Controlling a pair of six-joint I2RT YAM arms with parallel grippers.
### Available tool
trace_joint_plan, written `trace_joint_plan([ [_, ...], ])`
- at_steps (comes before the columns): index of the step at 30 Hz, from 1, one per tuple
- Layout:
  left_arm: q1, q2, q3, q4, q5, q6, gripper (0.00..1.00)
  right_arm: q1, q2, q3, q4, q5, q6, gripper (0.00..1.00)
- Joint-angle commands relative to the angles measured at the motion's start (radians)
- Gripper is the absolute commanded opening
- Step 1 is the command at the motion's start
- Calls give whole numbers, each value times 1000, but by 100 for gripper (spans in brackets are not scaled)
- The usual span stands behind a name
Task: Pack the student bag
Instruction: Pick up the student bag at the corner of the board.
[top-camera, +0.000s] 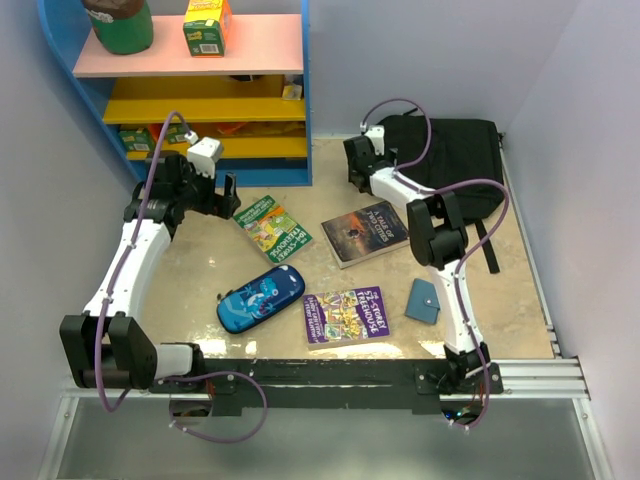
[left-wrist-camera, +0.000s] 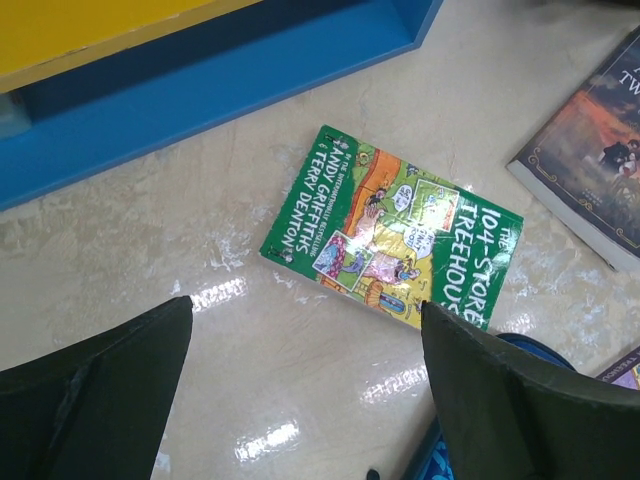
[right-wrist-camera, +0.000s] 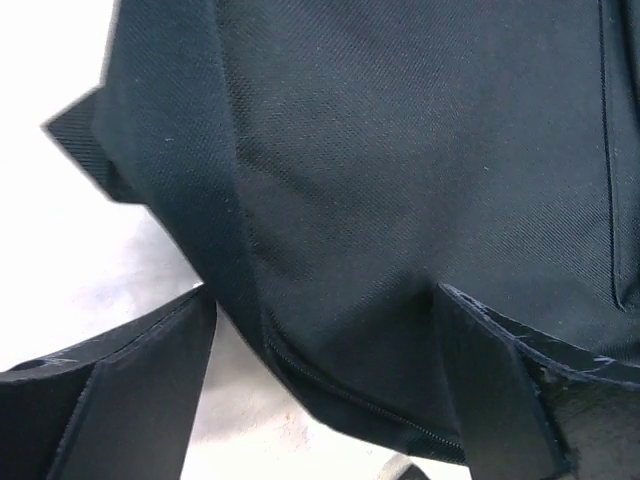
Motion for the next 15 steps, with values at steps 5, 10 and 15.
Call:
trace_joint_plan([
  [5, -1, 3, 23, 56, -1, 11, 100, 4, 1, 83, -59, 134, 18, 60],
  [10, -1, -9, 12, 54, -21, 5, 100, 4, -74, 20, -13, 172, 25, 13],
  [15, -1, -17, 11, 27, -44, 8, 100, 7, -218, -66, 94, 272, -17, 0],
])
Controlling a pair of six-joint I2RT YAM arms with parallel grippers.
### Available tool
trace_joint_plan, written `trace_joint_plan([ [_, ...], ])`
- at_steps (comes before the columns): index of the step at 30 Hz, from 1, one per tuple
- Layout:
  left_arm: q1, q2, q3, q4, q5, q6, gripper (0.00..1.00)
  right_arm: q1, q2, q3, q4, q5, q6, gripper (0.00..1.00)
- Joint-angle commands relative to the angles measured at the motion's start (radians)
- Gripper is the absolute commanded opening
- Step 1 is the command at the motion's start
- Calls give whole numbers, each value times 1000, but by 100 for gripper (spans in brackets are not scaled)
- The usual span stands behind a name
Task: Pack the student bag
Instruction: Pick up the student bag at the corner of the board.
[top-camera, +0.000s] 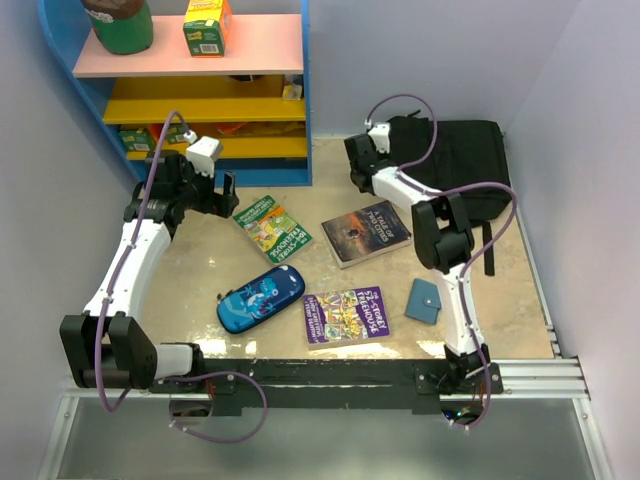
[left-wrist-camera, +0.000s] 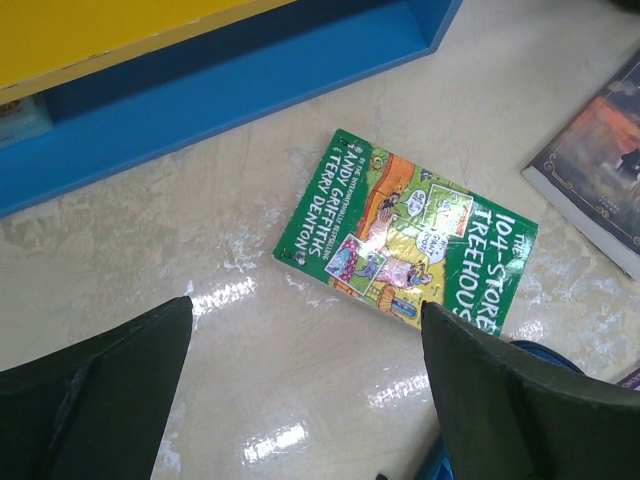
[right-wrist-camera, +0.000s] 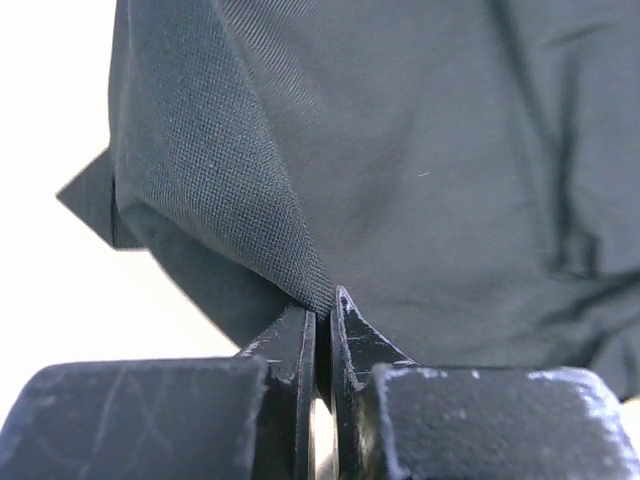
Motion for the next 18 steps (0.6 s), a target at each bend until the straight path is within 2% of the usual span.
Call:
trace_joint_plan([
  [1, -1, -20, 9, 5, -17, 4, 100, 4, -249, -53, 135, 176, -38, 0],
  [6, -4, -28, 0, -65, 7, 65, 100, 35, -464, -160, 319, 219, -203, 0],
  [10, -2, -92, -57, -85, 3, 111, 100, 70, -604, -199, 376, 230, -291, 0],
  [11, -2, -107, -67, -84, 7, 117, 100, 82, -660, -219, 401, 227, -359, 0],
  [14, -2, -152, -86, -101, 19, 120, 100, 163, -783, -324, 527, 244, -509, 0],
  [18, -2, -166, -74, -125, 20, 120, 100, 342, -950, -504, 661, 265, -657, 0],
])
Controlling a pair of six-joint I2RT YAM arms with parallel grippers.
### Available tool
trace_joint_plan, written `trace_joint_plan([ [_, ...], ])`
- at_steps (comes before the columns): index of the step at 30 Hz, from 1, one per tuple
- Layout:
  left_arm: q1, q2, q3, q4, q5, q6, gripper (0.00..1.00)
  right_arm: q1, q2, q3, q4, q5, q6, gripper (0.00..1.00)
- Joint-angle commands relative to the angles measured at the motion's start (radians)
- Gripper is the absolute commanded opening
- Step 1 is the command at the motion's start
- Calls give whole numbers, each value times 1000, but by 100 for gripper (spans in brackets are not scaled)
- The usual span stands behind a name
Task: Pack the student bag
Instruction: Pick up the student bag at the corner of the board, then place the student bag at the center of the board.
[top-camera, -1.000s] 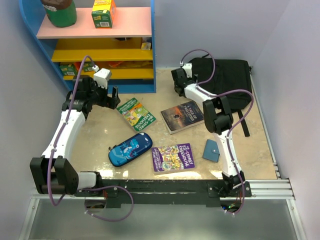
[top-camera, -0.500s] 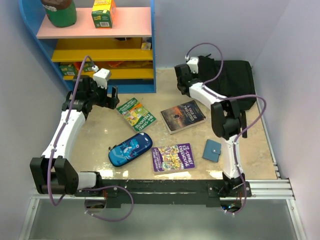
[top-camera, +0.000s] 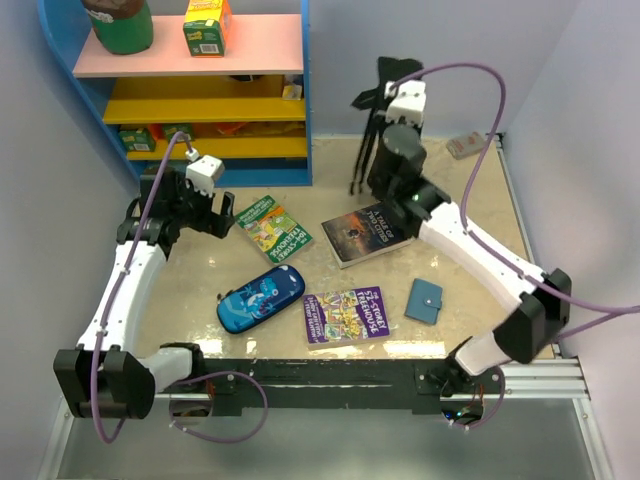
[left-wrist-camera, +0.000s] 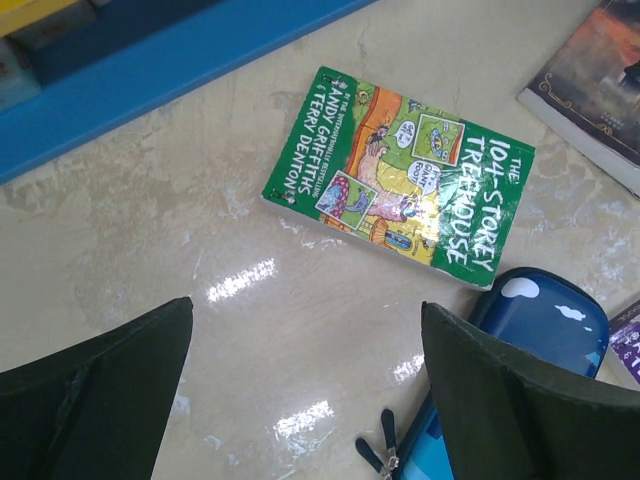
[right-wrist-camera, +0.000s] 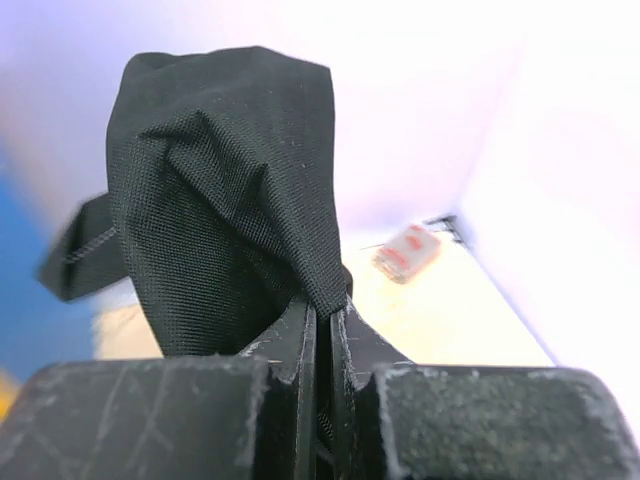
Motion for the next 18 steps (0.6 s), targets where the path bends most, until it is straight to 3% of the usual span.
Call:
trace_joint_plan([
  [1, -2, -28, 16, -19, 18, 20, 100, 189, -187, -213, 246, 35, -261, 0],
  [5, -2, -28, 44, -26, 10, 9, 100, 342, -356, -375, 136, -67, -308, 0],
  [10, -1, -42, 64, -18, -22, -8, 100, 549, -560, -564, -9, -363, -338, 0],
  [18, -1, -40, 108, -27, 37, -11, 100, 767, -464, -608, -277, -446, -172, 2],
])
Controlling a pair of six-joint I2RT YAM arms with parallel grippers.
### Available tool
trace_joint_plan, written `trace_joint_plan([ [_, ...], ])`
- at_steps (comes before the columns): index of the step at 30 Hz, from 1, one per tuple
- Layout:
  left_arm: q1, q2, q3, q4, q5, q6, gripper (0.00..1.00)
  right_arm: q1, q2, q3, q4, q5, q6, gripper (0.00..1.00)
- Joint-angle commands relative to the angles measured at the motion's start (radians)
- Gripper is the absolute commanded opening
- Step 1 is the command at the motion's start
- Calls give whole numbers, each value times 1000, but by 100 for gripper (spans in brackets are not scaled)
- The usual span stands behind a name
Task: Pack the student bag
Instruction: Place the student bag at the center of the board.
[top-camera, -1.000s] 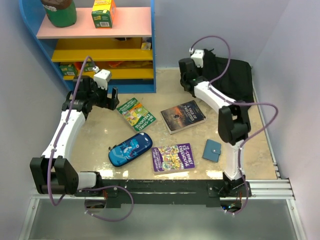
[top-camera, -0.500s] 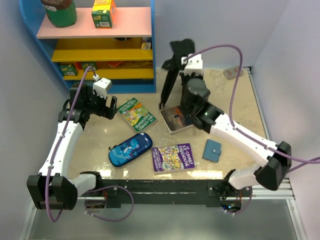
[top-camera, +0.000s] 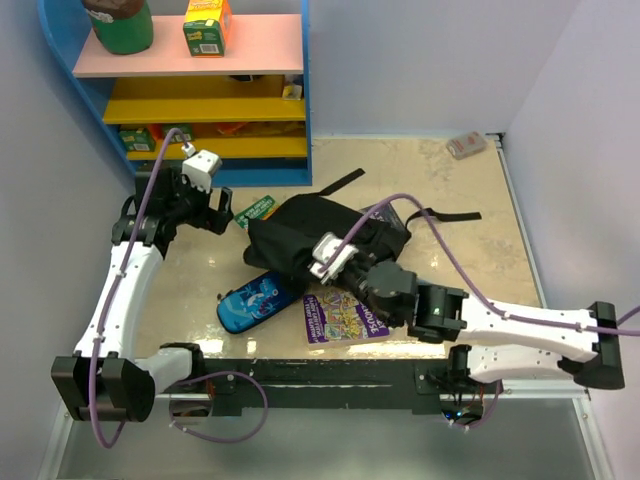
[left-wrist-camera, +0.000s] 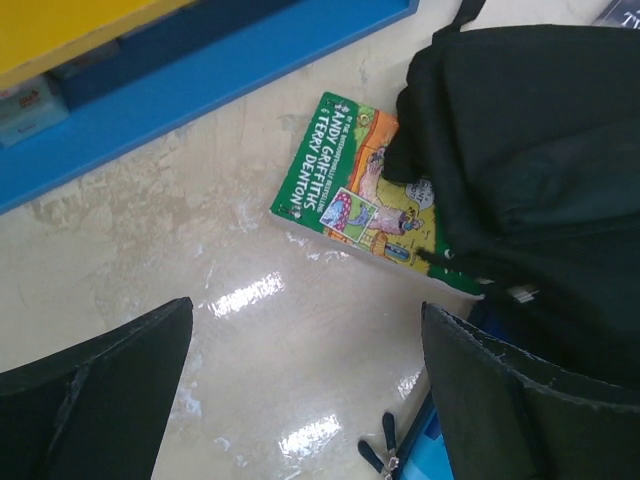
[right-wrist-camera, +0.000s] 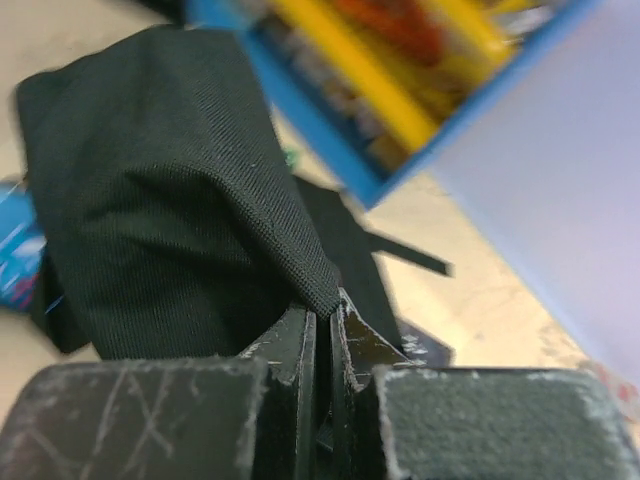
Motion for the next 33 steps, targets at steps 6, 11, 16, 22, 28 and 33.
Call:
trace_joint_plan([
  [6, -4, 34, 103, -10, 160, 14, 100, 181, 180, -65, -242, -87, 311, 27],
  [11, -28, 104, 100, -4, 237, 45, 100, 244, 152, -36, -268, 12, 506, 77],
  [16, -102, 156, 72, 27, 249, 103, 100, 235, 68, 61, -335, 150, 714, 85],
  [22, -214, 222, 13, 96, 168, 112, 100, -33, 62, 106, -580, 102, 1136, 90],
  [28, -215, 314, -26, 154, 99, 118, 100, -101, 126, 21, -639, 102, 1311, 91],
  [33, -217, 364, -32, 208, 70, 105, 100, -207, 195, -62, -544, 34, 1348, 91],
])
